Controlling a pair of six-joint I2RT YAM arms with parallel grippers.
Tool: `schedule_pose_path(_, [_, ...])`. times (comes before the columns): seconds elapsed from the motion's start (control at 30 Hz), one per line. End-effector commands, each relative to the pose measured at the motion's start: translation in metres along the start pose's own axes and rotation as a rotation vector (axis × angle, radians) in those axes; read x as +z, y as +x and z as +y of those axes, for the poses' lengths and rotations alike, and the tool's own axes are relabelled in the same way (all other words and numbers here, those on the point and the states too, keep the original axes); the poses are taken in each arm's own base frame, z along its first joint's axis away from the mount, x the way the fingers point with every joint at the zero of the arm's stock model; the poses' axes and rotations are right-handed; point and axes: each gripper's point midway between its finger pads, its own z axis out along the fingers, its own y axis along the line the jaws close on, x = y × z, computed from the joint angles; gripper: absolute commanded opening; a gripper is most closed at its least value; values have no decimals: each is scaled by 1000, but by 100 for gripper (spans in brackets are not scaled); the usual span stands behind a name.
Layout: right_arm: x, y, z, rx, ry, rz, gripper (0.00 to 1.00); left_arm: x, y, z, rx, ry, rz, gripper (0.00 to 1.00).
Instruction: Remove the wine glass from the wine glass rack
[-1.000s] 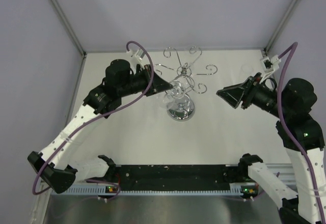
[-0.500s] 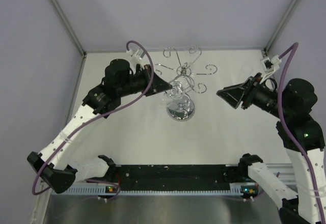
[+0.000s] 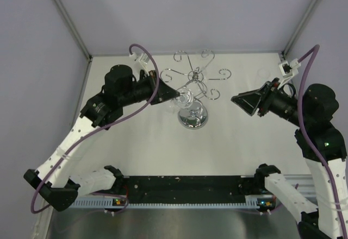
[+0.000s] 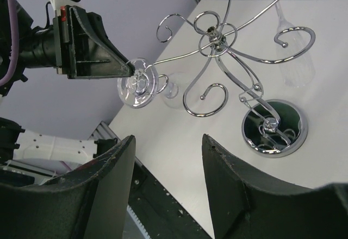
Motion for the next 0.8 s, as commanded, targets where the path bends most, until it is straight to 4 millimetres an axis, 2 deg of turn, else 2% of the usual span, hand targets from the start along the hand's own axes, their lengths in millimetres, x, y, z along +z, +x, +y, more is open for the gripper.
schedule_pose_path(0.0, [-3,-14,11,-30,-31,-55,52,-20,-18,-30,83,61,-70,0])
schedule_pose_path(0.37, [-4,-16,13,-28,-34,-57,52,-18,-40,-34,81,69,-99,0])
schedule_pose_path(0.6, [-4,-15,12,-23,-30,-56,52,-12,-48,-26,22,81,-112,0])
schedule_pose_path(0.77, [-4,-14,13,-21,-35,-58,52,-8,-59,-29,-22,107,-139,0])
